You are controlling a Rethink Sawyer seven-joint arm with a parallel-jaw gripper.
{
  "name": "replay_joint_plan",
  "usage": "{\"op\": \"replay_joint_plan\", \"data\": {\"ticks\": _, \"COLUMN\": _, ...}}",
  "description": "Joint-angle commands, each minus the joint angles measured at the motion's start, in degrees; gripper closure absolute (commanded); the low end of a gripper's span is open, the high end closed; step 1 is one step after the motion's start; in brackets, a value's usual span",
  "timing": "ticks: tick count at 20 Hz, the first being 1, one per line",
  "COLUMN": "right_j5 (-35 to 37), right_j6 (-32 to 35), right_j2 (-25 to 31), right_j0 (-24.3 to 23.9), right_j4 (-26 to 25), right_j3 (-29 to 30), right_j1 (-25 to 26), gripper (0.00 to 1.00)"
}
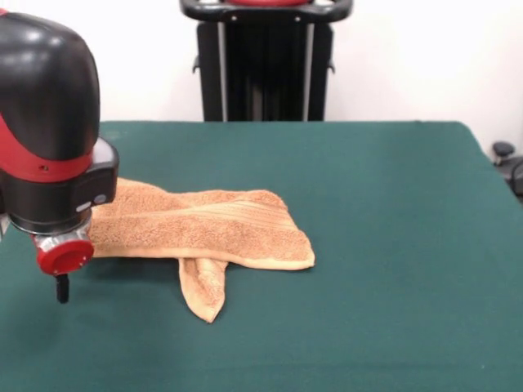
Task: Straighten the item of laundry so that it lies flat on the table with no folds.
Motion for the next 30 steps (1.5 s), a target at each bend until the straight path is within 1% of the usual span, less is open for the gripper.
{"op": "replay_joint_plan", "data": {"ticks": 1, "right_j5": -5.5, "right_j6": -15.1, "right_j2": 12.6, "right_j0": -1.0, "right_j4": -4.5, "right_j3": 7.8, "right_j1": 1.2, "gripper": 0.00}}
{"op": "replay_joint_plan", "data": {"ticks": 2, "right_j5": -3.9, "right_j6": -15.4, "right_j2": 12.6, "right_j0": -0.8, "right_j4": -5.0, "right_j3": 6.8, "right_j1": 1.4, "gripper": 0.00}}
{"op": "replay_joint_plan", "data": {"ticks": 3, "right_j5": -1.0, "right_j6": -14.3, "right_j2": 10.8, "right_j0": 0.4, "right_j4": -5.9, "right_j3": 5.0, "right_j1": 1.7, "gripper": 0.00}}
{"op": "replay_joint_plan", "data": {"ticks": 5, "right_j5": 9.4, "right_j6": -8.1, "right_j2": 4.4, "right_j0": 4.7, "right_j4": -7.5, "right_j3": 2.1, "right_j1": 2.0, "gripper": 0.00}}
{"op": "replay_joint_plan", "data": {"ticks": 6, "right_j5": 13.6, "right_j6": -5.8, "right_j2": 2.5, "right_j0": 6.0, "right_j4": -7.6, "right_j3": 1.5, "right_j1": 1.8, "gripper": 0.00}}
{"op": "replay_joint_plan", "data": {"ticks": 7, "right_j5": 16.2, "right_j6": -4.1, "right_j2": 1.0, "right_j0": 7.2, "right_j4": -8.0, "right_j3": 1.1, "right_j1": 1.7, "gripper": 0.00}}
{"op": "replay_joint_plan", "data": {"ticks": 9, "right_j5": 18.8, "right_j6": -2.2, "right_j2": -0.2, "right_j0": 8.1, "right_j4": -8.4, "right_j3": 0.8, "right_j1": 1.8, "gripper": 0.00}}
{"op": "replay_joint_plan", "data": {"ticks": 16, "right_j5": 22.6, "right_j6": -1.7, "right_j2": 0.7, "right_j0": 8.0, "right_j4": -9.4, "right_j3": -4.0, "right_j1": 4.5, "gripper": 0.00}}
{"op": "replay_joint_plan", "data": {"ticks": 19, "right_j5": 24.7, "right_j6": -0.5, "right_j2": 0.6, "right_j0": 8.1, "right_j4": -9.5, "right_j3": -6.0, "right_j1": 5.4, "gripper": 0.00}}
{"op": "replay_joint_plan", "data": {"ticks": 24, "right_j5": 26.2, "right_j6": 1.6, "right_j2": 0.5, "right_j0": 8.5, "right_j4": -10.1, "right_j3": -9.7, "right_j1": 7.7, "gripper": 0.00}}
{"op": "replay_joint_plan", "data": {"ticks": 26, "right_j5": 27.5, "right_j6": 1.7, "right_j2": 0.5, "right_j0": 8.5, "right_j4": -10.1, "right_j3": -11.6, "right_j1": 8.6, "gripper": 0.00}}
{"op": "replay_joint_plan", "data": {"ticks": 28, "right_j5": 27.4, "right_j6": 1.3, "right_j2": 0.5, "right_j0": 8.5, "right_j4": -10.3, "right_j3": -11.9, "right_j1": 8.7, "gripper": 0.00}}
{"op": "replay_joint_plan", "data": {"ticks": 29, "right_j5": 27.3, "right_j6": 0.2, "right_j2": 0.4, "right_j0": 8.5, "right_j4": -10.7, "right_j3": -12.3, "right_j1": 8.7, "gripper": 0.00}}
{"op": "replay_joint_plan", "data": {"ticks": 30, "right_j5": 26.9, "right_j6": -0.7, "right_j2": 0.5, "right_j0": 8.5, "right_j4": -11.0, "right_j3": -12.2, "right_j1": 8.6, "gripper": 1.00}}
